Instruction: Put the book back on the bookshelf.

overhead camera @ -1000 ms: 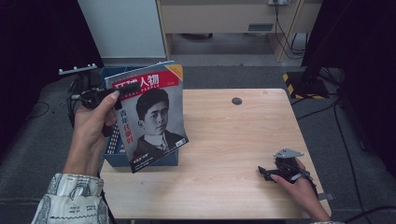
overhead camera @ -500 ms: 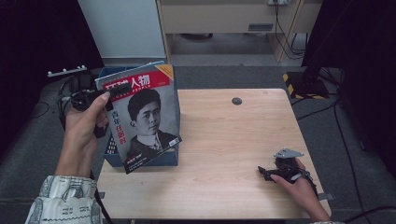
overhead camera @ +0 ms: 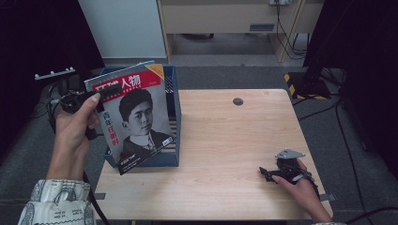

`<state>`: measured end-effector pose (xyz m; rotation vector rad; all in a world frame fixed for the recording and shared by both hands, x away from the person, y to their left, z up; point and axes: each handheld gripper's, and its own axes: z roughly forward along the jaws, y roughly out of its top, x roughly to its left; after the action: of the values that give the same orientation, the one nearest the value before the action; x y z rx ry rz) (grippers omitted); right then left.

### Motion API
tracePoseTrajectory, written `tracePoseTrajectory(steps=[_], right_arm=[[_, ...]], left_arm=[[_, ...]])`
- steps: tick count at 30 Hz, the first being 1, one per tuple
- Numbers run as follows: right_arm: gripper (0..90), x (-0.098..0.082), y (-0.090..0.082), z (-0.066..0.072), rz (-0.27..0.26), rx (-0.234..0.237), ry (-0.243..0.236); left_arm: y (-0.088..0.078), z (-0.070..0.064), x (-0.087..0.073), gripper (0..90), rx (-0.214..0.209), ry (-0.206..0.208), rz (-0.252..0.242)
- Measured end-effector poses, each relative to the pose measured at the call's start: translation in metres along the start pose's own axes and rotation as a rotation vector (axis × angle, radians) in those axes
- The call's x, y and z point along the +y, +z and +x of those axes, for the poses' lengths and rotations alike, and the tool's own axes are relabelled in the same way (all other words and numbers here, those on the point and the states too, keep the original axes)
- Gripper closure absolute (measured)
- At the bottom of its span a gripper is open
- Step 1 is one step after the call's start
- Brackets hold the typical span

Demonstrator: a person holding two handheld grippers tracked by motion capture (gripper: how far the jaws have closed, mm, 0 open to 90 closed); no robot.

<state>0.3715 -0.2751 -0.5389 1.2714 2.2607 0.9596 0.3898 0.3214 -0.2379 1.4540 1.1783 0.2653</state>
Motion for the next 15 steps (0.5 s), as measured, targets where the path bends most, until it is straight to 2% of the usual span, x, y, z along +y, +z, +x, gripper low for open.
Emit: tracePoseTrajectory(steps=[15], right_arm=[[5.7,0.000,0.000,0.000,0.001,0.000,0.001]], left_arm=[[-0.023,0.005,0.010,86.2,0.026,-0.001,-0.033]])
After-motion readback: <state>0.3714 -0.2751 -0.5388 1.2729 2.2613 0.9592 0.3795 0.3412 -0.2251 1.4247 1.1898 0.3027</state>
